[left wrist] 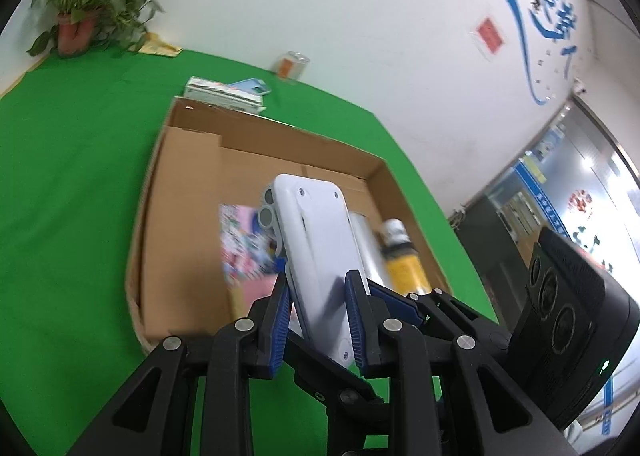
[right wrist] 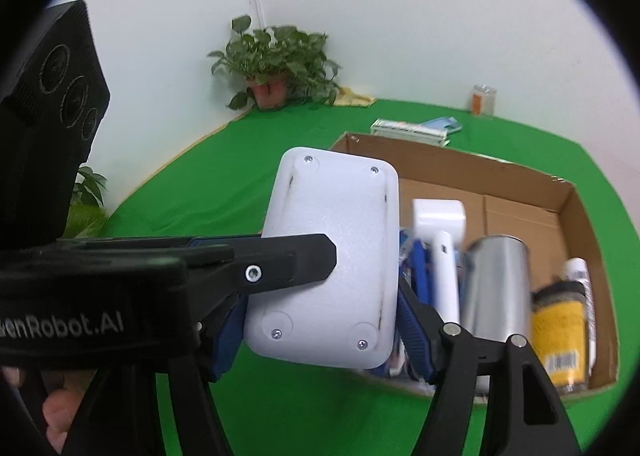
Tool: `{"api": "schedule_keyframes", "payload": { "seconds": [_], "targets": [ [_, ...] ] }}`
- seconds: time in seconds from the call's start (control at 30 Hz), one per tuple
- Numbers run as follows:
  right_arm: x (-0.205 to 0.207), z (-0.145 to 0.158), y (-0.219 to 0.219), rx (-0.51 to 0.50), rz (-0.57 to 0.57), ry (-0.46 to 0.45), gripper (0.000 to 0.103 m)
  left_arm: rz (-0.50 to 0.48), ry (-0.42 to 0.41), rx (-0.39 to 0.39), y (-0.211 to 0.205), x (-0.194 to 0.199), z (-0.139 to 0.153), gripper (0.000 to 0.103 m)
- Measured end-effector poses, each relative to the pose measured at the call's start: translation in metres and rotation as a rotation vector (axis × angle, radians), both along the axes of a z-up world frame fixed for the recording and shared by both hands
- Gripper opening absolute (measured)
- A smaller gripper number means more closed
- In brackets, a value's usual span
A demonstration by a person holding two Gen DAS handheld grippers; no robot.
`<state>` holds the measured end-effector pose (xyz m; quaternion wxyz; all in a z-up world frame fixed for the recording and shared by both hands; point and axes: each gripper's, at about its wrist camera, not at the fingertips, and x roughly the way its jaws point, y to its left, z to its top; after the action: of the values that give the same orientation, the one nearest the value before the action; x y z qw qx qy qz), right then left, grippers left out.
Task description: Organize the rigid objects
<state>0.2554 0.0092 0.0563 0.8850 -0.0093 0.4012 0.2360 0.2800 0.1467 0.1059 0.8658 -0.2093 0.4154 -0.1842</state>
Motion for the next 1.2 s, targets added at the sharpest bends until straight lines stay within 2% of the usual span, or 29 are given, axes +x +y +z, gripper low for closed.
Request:
{"api": "schedule_keyframes", "payload": {
  "seconds": [0.2,0.3,0.47,0.53,0.6,0.63,0.7,0.77,0.8,0.87,0.93,1.03,1.1,1.2],
  "targets": [
    [0.055,-0.027,0.012,0.025,-0.022,0.157,0.067,0.009,0.097,-0.021,0.021,0.06,-0.028,0.023],
    [0.066,-0.041,0.006,0.05,-0.052,0.22,0.067,0.002,0.143,-0.03,0.019,0.081,-0.046,0.023],
    [0.079,-0.055,-0.003,0.096,-0.073,0.295,0.07,-0.006,0.171,-0.06,0.019,0.09,-0.066,0.024],
    [0.078,-0.059,-0.003,0.105,-0.059,0.313,0.07,0.012,0.186,-0.049,0.02,0.092,-0.073,0.03],
    [0.073,-0.059,-0.003,0.091,-0.039,0.307,0.074,0.051,0.194,-0.017,0.023,0.087,-0.074,0.054],
    [0.069,-0.056,-0.003,0.074,-0.033,0.291,0.08,0.064,0.181,-0.004,0.023,0.082,-0.073,0.059],
    [0.049,-0.043,-0.007,0.039,-0.018,0.203,0.082,0.11,0.096,0.062,0.023,0.059,-0.057,0.07],
    [0.022,-0.03,-0.017,0.006,-0.02,0.095,0.083,0.175,-0.029,0.197,0.016,0.032,-0.037,0.078],
    [0.009,-0.026,-0.024,-0.002,-0.035,0.047,0.084,0.216,-0.109,0.278,0.009,0.013,-0.027,0.088],
    [-0.021,-0.021,-0.039,-0.024,-0.086,-0.049,0.087,0.285,-0.241,0.382,-0.006,-0.021,-0.016,0.103],
    [-0.054,-0.025,-0.06,-0.059,-0.162,-0.127,0.088,0.329,-0.36,0.464,-0.028,-0.063,-0.011,0.103],
    [-0.084,-0.035,-0.092,-0.069,-0.268,-0.139,0.088,0.301,-0.379,0.517,-0.062,-0.098,-0.02,0.103],
    [-0.094,-0.039,-0.107,-0.071,-0.321,-0.128,0.088,0.281,-0.393,0.517,-0.082,-0.117,-0.029,0.103],
    [-0.107,-0.042,-0.122,-0.091,-0.34,-0.128,0.088,0.266,-0.378,0.515,-0.113,-0.132,-0.04,0.103]
  ]
}}
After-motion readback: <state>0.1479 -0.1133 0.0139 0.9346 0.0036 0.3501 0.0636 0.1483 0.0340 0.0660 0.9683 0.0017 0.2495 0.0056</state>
